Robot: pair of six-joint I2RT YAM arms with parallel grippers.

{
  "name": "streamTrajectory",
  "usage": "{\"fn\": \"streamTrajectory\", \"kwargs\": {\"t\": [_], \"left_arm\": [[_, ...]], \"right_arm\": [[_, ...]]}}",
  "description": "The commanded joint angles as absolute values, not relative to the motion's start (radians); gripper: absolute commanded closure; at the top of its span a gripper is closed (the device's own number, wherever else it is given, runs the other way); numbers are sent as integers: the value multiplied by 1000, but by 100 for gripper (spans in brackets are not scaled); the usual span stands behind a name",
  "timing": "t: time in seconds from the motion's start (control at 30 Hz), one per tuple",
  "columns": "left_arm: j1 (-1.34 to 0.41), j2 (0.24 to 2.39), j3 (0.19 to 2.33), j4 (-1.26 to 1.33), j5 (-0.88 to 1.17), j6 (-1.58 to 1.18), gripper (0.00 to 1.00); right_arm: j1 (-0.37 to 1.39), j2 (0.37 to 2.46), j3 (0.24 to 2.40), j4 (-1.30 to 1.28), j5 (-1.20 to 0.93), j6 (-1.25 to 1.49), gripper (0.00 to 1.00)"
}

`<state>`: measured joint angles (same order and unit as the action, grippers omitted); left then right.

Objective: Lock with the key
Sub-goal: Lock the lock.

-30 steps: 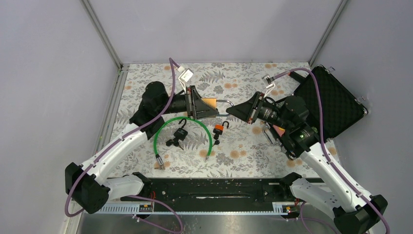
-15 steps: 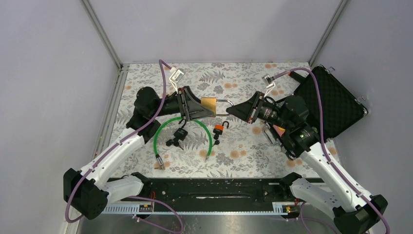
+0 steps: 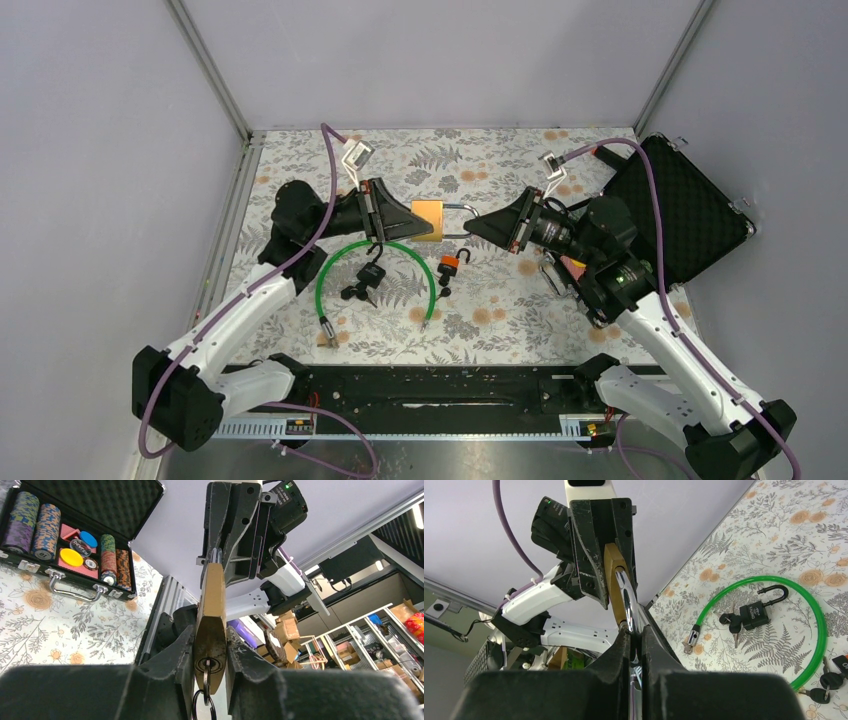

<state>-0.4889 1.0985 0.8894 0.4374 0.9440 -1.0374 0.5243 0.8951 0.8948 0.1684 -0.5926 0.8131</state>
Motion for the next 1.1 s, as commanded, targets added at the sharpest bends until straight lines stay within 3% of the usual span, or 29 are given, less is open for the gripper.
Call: {"fn": "streamTrajectory", "kwargs": {"t": [0.0,0.4,0.8,1.07], "left_arm": [[-486,1091,898,557,982,-1095,100],[-536,1151,867,676,949,-1185,100],[-627,1223,940,544,861,-1044,100],[-683,1294,966,511,826,-1019,100]], "right_arm": [[518,885,950,293,-605,785,100],[532,954,958,398,-568,848,100],[586,1004,968,472,-554,983,100],[656,1042,973,483,-548,934,100]]}}
